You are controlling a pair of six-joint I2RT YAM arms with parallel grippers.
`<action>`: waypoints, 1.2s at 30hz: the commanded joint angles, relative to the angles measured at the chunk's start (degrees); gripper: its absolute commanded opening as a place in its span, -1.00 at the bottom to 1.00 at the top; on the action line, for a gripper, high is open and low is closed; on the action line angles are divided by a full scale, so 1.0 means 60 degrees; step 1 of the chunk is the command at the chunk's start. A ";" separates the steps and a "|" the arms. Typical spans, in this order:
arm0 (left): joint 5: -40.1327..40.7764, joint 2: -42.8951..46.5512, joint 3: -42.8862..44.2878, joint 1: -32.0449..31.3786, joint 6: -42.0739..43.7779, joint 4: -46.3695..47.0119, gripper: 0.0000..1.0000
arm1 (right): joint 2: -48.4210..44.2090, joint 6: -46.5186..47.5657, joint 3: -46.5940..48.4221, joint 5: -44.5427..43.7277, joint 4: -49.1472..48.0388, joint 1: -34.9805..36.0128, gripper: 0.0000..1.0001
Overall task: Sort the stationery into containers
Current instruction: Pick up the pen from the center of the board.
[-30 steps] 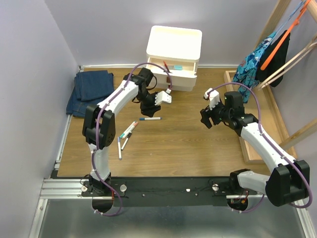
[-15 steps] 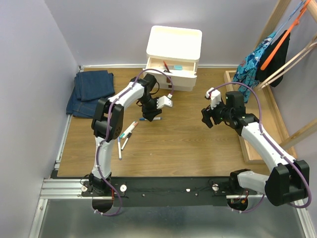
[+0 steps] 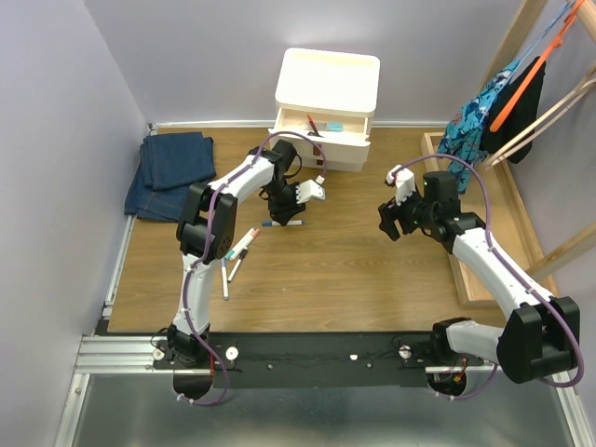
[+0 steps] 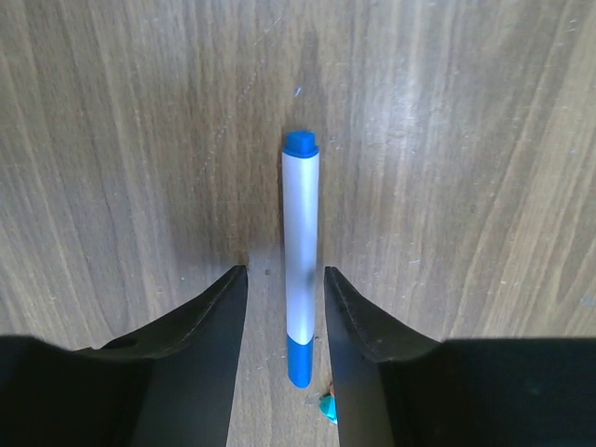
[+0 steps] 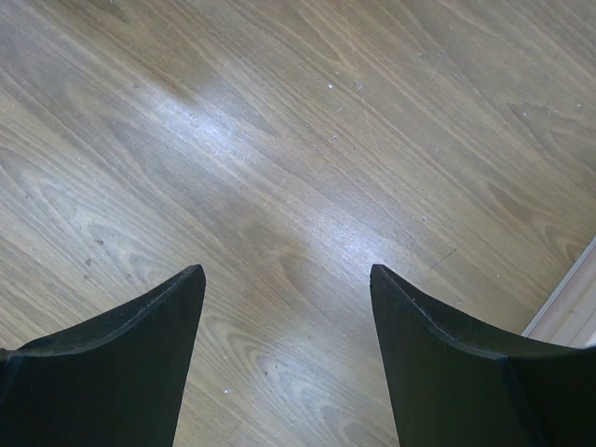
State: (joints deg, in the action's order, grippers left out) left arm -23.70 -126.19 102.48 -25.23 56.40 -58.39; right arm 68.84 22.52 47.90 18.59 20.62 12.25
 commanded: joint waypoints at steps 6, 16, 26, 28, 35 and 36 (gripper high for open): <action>0.0303 -0.0370 -0.0102 -0.0013 -0.0230 -0.0082 -0.35 | 0.0099 -0.0033 -0.0117 0.0154 -0.0039 -0.0079 0.59; -0.0354 0.0535 -0.0483 -0.0042 -0.0216 -0.0550 -0.55 | 0.0085 0.0069 -0.0059 0.0051 -0.0083 -0.0079 0.59; -0.2069 0.2325 0.2561 -0.0482 -0.0699 -0.1591 -0.56 | -0.0018 0.0113 -0.0249 0.0081 -0.0199 -0.0094 0.59; -0.2508 0.2456 0.3482 -0.0453 -0.0786 -0.1113 -0.56 | 0.0026 0.0128 -0.0234 0.0066 -0.0243 -0.0094 0.59; -0.1764 0.1947 0.5388 -0.0467 -0.1213 0.0738 -0.61 | 0.0129 0.0143 -0.0102 0.0154 -0.0229 -0.0094 0.59; -0.1646 0.1742 0.5710 -0.0453 -0.1110 0.0738 -0.61 | 0.0143 0.0143 -0.0044 0.0154 -0.0200 -0.0094 0.59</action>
State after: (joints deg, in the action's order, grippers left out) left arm -35.33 -110.32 129.56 -28.21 49.87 -58.17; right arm 69.12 22.59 47.07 18.65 20.38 12.23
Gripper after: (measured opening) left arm 0.222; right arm 0.795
